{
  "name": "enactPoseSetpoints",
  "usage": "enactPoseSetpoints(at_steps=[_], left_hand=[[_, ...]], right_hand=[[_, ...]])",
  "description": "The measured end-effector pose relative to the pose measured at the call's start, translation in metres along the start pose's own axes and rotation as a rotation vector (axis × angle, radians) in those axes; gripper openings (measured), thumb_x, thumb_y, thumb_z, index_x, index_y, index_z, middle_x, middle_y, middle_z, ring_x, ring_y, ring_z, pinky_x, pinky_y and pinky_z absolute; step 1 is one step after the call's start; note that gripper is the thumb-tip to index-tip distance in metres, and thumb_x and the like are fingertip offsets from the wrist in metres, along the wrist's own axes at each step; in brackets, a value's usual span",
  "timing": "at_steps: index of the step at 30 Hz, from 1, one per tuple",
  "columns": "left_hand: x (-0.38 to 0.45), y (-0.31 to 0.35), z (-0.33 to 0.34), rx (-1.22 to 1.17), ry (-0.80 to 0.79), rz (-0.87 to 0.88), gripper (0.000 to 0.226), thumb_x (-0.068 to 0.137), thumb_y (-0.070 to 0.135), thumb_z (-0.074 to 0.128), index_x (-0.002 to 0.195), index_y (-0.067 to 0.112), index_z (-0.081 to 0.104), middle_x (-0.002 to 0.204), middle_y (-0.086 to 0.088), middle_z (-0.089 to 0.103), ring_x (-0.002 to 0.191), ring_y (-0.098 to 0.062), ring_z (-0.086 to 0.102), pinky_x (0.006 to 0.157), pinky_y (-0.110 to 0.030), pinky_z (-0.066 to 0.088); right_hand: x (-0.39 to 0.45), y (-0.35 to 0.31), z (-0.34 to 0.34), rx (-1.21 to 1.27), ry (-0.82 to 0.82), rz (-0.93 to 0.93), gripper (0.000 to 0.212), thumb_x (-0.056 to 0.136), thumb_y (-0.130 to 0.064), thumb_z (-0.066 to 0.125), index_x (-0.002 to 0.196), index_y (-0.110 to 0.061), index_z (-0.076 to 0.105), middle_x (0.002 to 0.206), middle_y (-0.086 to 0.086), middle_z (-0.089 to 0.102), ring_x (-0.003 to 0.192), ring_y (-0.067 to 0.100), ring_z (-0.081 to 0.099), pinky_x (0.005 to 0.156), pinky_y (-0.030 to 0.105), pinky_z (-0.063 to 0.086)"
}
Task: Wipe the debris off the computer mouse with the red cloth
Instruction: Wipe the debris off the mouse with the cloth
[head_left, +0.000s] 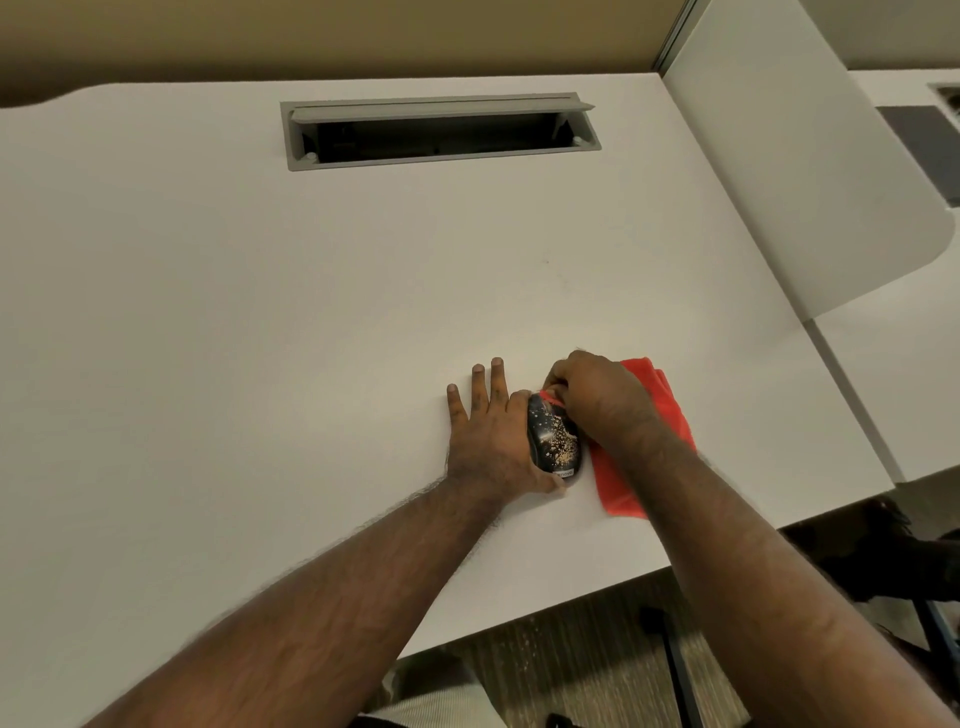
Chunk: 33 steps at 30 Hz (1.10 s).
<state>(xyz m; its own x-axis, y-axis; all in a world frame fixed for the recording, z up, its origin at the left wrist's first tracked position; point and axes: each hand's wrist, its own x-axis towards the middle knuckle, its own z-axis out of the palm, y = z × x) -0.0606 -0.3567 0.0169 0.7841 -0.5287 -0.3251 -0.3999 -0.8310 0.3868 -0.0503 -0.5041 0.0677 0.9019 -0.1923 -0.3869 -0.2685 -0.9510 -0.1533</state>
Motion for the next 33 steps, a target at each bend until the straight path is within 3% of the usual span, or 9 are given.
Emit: enactPoseSetpoints(at_steps=[6, 12, 17, 22, 29, 33], left_hand=[[0.0, 0.0, 0.002, 0.006, 0.007, 0.007, 0.12, 0.055, 0.079, 0.072, 0.151, 0.025, 0.025, 0.165, -0.014, -0.014, 0.15, -0.032, -0.018, 0.118, -0.06, -0.01], [0.001, -0.002, 0.005, 0.012, 0.023, 0.015, 0.12, 0.054, 0.081, 0.07, 0.15, 0.024, 0.026, 0.165, -0.014, -0.012, 0.15, -0.032, -0.017, 0.118, -0.06, -0.009], [0.002, 0.0, 0.003, 0.005, 0.015, 0.009, 0.119, 0.054, 0.08, 0.071, 0.149, 0.023, 0.028, 0.165, -0.013, -0.012, 0.15, -0.031, -0.017, 0.118, -0.06, -0.009], [0.001, 0.0, 0.002, 0.005, 0.012, 0.013, 0.119, 0.054, 0.078, 0.074, 0.149, 0.024, 0.028, 0.165, -0.013, -0.012, 0.151, -0.031, -0.017, 0.118, -0.059, -0.009], [0.0, 0.001, 0.001, -0.01, 0.008, 0.012, 0.117, 0.057, 0.079, 0.071, 0.15, 0.023, 0.028, 0.165, -0.012, -0.012, 0.151, -0.031, -0.018, 0.118, -0.059, -0.009], [0.001, 0.002, -0.001, 0.01, -0.014, 0.004, 0.118, 0.056, 0.078, 0.073, 0.15, 0.023, 0.026, 0.165, -0.012, -0.013, 0.15, -0.031, -0.018, 0.118, -0.059, -0.009]], right_hand=[[-0.015, 0.018, -0.003, 0.13, -0.061, -0.093, 0.016, 0.09, -0.019, 0.061, 0.101, -0.019, 0.072, 0.104, -0.001, 0.064, 0.097, 0.016, 0.059, 0.082, 0.025, 0.042], [-0.032, 0.026, -0.007, 0.128, -0.078, -0.133, 0.016, 0.091, -0.02, 0.062, 0.103, -0.02, 0.072, 0.102, -0.003, 0.065, 0.096, 0.014, 0.06, 0.09, 0.032, 0.046], [-0.034, 0.031, -0.004, 0.158, -0.055, -0.093, 0.014, 0.09, -0.021, 0.062, 0.098, -0.025, 0.072, 0.099, -0.006, 0.066, 0.094, 0.013, 0.06, 0.088, 0.031, 0.047], [-0.026, 0.025, -0.001, 0.151, 0.024, -0.048, 0.015, 0.091, -0.019, 0.059, 0.098, -0.02, 0.072, 0.1, 0.0, 0.067, 0.093, 0.019, 0.061, 0.083, 0.032, 0.048], [-0.04, 0.035, -0.002, 0.125, -0.08, -0.089, 0.012, 0.091, -0.022, 0.061, 0.097, -0.025, 0.071, 0.096, -0.009, 0.065, 0.087, 0.008, 0.057, 0.075, 0.022, 0.039], [-0.03, 0.028, -0.002, 0.089, -0.03, -0.038, 0.015, 0.09, -0.021, 0.059, 0.096, -0.024, 0.072, 0.097, -0.006, 0.067, 0.089, 0.014, 0.062, 0.077, 0.028, 0.046]])
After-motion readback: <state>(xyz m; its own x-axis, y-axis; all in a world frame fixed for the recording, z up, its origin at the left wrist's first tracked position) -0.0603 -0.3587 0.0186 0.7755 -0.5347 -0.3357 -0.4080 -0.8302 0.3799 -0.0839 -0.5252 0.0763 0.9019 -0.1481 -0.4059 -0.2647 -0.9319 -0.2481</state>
